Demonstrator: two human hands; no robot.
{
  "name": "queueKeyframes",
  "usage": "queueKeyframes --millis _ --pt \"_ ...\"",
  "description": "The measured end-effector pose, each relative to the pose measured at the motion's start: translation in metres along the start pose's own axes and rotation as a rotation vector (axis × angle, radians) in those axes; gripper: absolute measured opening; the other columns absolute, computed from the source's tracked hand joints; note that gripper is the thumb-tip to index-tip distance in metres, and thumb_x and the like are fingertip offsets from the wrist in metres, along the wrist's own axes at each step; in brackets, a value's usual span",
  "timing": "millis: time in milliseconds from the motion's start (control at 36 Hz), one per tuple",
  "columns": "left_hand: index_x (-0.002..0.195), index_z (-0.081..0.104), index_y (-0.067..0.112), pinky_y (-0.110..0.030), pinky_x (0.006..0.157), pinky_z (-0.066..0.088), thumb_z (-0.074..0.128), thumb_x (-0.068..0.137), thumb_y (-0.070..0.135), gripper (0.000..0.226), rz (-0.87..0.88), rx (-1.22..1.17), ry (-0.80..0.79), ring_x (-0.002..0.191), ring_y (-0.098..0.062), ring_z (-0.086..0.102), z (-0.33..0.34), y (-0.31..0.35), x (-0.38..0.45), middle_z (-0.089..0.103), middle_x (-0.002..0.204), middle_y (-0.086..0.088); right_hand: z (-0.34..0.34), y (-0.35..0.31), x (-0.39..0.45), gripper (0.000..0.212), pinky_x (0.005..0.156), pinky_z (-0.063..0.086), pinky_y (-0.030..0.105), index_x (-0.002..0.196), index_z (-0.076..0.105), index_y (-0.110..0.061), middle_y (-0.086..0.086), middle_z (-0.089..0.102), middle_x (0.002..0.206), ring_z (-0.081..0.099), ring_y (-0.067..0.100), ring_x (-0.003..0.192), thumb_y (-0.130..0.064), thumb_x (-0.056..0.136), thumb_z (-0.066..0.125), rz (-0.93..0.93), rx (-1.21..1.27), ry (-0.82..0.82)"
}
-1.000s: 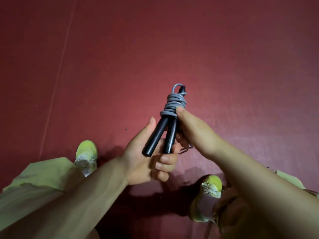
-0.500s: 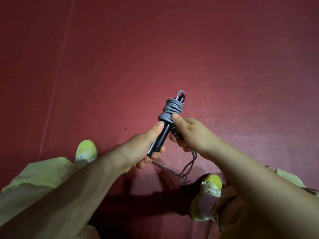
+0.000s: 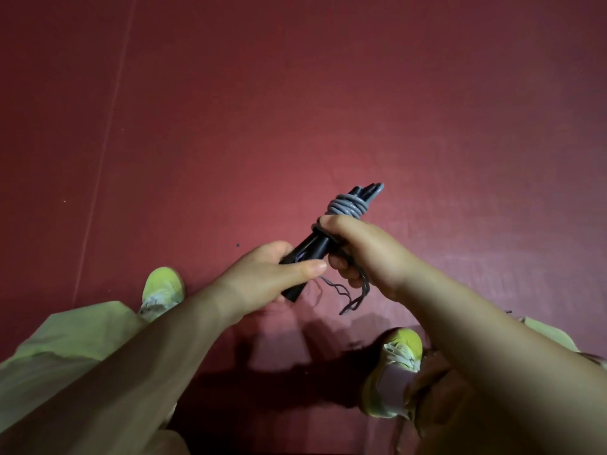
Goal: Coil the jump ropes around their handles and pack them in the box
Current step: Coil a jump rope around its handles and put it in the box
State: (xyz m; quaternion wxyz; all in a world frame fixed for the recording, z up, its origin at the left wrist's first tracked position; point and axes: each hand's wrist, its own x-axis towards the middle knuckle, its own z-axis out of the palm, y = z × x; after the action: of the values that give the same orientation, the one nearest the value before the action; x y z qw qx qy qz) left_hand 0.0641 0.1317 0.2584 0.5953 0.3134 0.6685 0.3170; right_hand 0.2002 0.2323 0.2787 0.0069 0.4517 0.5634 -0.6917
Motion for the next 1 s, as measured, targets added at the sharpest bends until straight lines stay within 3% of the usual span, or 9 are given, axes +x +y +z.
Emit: queueKeyframes --millis 56,194,278,333,417,583,694,806,1000 --pt "0.091 0.059 0.017 -0.025 0.059 0.043 0.060 0.065 0.050 0.042 -0.056 -0.148 -0.128 0.056 -0.005 0.057 0.001 0.004 -0.004 0.063 0.063 0.009 0.000 0.000 0.001 0.038 0.048 0.020 0.031 0.062 0.045 -0.016 0.002 0.038 0.054 0.026 0.016 0.047 -0.049 0.081 0.048 -0.014 0.044 -0.026" --pt "0.083 0.073 0.012 -0.034 0.067 0.056 0.045 0.071 0.059 0.056 -0.224 -0.442 -0.407 0.073 -0.023 0.069 -0.005 0.008 -0.011 0.071 0.083 -0.013 0.000 -0.002 -0.001 0.032 0.045 0.021 0.027 0.073 0.043 -0.012 -0.003 0.035 0.047 0.025 0.015 0.045 -0.043 0.074 0.041 -0.074 0.236 -0.197" --pt "0.084 0.076 0.009 -0.036 0.069 0.056 0.042 0.069 0.065 0.067 -0.217 -0.615 -0.619 0.076 -0.027 0.069 -0.005 0.013 -0.017 0.071 0.084 -0.014 0.000 -0.002 -0.002 0.045 0.041 0.028 0.022 0.079 0.047 -0.005 0.002 0.038 0.048 0.034 0.015 0.038 -0.047 0.066 0.059 -0.123 0.397 -0.352" --pt "0.090 0.075 0.007 -0.035 0.065 0.057 0.037 0.070 0.068 0.074 -0.223 -0.754 -0.720 0.071 -0.026 0.068 -0.004 0.015 -0.020 0.071 0.080 -0.012 -0.002 -0.002 -0.001 0.066 0.040 0.034 0.020 0.087 0.048 0.000 0.007 0.042 0.050 0.044 0.016 0.036 -0.054 0.056 0.070 -0.148 0.469 -0.442" --pt "0.090 0.072 0.012 -0.029 0.054 0.055 0.030 0.080 0.067 0.070 -0.201 -0.855 -0.824 0.047 -0.012 0.058 -0.003 0.015 -0.021 0.063 0.067 -0.002 -0.003 -0.002 0.001 0.062 0.046 0.042 0.023 0.080 0.050 -0.003 0.009 0.048 0.053 0.050 0.019 0.044 -0.055 0.056 0.073 -0.161 0.501 -0.498" --pt "0.070 0.067 0.017 -0.018 0.038 0.034 0.023 0.079 0.064 0.065 -0.249 -0.649 -0.562 0.033 -0.008 0.026 -0.008 0.021 -0.020 0.044 0.052 -0.003 -0.007 -0.003 0.000 0.051 0.058 0.048 0.028 0.092 0.062 -0.008 0.020 0.052 0.083 0.050 0.026 0.066 -0.048 0.064 0.074 -0.120 0.387 -0.436" --pt "0.079 0.060 0.012 -0.021 0.040 0.031 0.024 0.078 0.065 0.064 -0.270 -0.542 -0.467 0.035 -0.009 0.024 -0.012 0.018 -0.018 0.044 0.053 -0.004 -0.008 -0.003 -0.001 0.047 0.058 0.048 0.026 0.098 0.059 -0.004 0.010 0.059 0.071 0.053 0.019 0.060 -0.047 0.084 0.046 -0.047 0.236 -0.361" --pt "0.074 0.055 0.011 -0.024 0.042 0.028 0.018 0.085 0.066 0.067 -0.329 -0.437 -0.372 0.036 -0.009 0.022 -0.014 0.012 -0.014 0.044 0.052 -0.002 -0.006 -0.002 -0.001 0.048 0.054 0.048 0.027 0.094 0.061 -0.005 0.007 0.061 0.066 0.054 0.016 0.052 -0.052 0.086 0.054 0.014 0.148 -0.308" --pt "0.080 0.052 0.011 -0.026 0.046 0.028 0.006 0.091 0.064 0.071 -0.355 -0.215 -0.269 0.037 -0.008 0.022 -0.012 0.003 -0.007 0.047 0.055 -0.002 -0.005 0.004 0.004 0.043 0.047 0.048 0.026 0.087 0.062 -0.005 0.010 0.063 0.065 0.056 0.018 0.049 -0.042 0.098 0.045 0.115 0.013 -0.190"
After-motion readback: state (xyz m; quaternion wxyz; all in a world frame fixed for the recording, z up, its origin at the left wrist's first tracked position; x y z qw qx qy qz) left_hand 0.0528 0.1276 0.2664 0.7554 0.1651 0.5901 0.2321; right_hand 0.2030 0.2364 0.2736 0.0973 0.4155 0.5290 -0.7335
